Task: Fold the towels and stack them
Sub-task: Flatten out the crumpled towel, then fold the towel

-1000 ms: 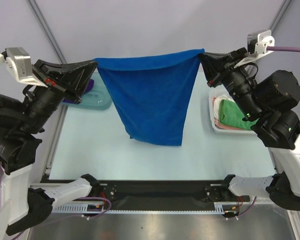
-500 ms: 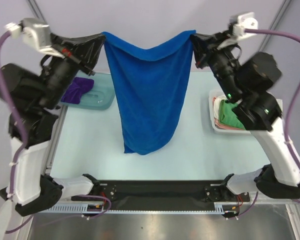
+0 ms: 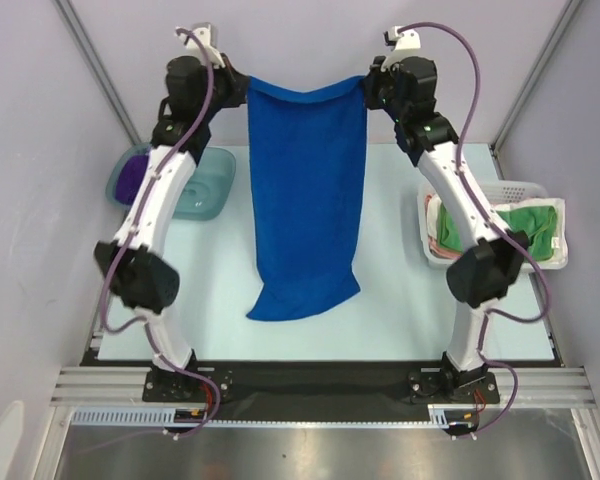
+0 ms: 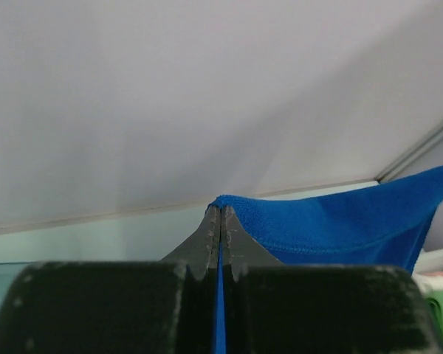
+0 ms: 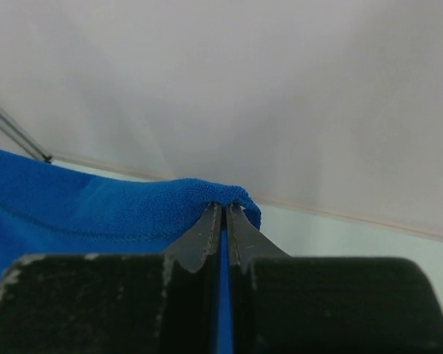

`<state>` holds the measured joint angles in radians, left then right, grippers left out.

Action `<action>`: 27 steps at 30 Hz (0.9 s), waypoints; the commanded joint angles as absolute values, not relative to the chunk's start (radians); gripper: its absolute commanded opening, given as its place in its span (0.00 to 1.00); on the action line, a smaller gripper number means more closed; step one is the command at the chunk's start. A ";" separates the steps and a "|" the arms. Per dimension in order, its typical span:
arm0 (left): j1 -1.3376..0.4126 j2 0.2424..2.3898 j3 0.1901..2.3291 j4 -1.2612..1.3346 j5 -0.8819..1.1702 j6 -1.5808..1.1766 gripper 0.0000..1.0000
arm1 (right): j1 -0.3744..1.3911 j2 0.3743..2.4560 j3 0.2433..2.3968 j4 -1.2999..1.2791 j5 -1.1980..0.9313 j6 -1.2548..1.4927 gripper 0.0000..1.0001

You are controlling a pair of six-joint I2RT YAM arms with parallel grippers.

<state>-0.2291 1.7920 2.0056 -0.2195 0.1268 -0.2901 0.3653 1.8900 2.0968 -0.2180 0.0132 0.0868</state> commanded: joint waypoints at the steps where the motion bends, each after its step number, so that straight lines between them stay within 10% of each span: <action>1: -0.210 1.928 2.205 -0.140 0.140 -0.339 0.00 | 0.313 2.004 2.236 -0.110 -0.074 0.158 0.00; 11: -0.193 2.152 2.410 -0.111 0.114 -0.330 0.00 | 0.259 2.223 2.413 -0.087 -0.074 0.196 0.00; 27: -0.267 2.040 1.867 0.021 0.040 -0.307 0.00 | 0.275 2.042 1.938 -0.035 -0.086 0.287 0.00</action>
<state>-0.2607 2.1361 1.9278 -0.0322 0.0845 -0.3206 0.2676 2.1586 2.0056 -0.0727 -0.0734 0.2546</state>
